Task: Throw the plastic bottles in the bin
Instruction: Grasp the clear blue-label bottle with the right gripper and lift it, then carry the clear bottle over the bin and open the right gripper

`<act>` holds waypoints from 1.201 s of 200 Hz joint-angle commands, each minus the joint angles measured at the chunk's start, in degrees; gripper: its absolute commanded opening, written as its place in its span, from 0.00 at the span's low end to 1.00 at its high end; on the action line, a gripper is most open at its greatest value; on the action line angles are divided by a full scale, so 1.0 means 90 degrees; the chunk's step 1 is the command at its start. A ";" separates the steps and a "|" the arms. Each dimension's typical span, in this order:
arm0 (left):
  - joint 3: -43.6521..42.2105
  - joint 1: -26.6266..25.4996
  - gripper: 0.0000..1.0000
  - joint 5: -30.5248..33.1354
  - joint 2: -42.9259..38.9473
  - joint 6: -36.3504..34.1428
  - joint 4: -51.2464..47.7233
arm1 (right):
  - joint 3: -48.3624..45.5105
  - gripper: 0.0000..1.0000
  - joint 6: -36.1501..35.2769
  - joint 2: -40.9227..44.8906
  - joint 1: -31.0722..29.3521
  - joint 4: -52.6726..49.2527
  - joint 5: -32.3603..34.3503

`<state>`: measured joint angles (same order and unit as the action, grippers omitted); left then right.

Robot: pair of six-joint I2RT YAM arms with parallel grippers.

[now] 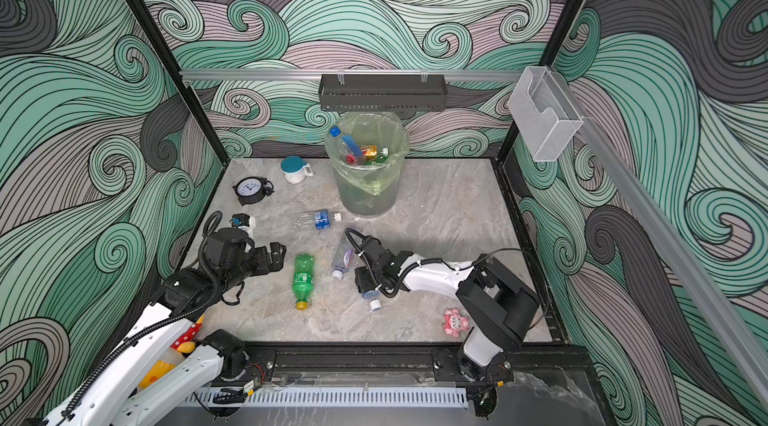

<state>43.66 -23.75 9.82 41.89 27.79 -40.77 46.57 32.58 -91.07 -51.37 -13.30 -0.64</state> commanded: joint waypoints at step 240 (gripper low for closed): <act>-0.0362 0.0070 0.97 0.0200 0.0164 0.0661 0.0038 | 0.0833 0.53 -0.2416 0.3871 0.1614 -0.1051 0.0085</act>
<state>39.81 -23.73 10.55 43.07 32.64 -40.77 42.37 15.88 -52.18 -39.77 -20.71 4.64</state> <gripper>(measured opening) 0.972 0.539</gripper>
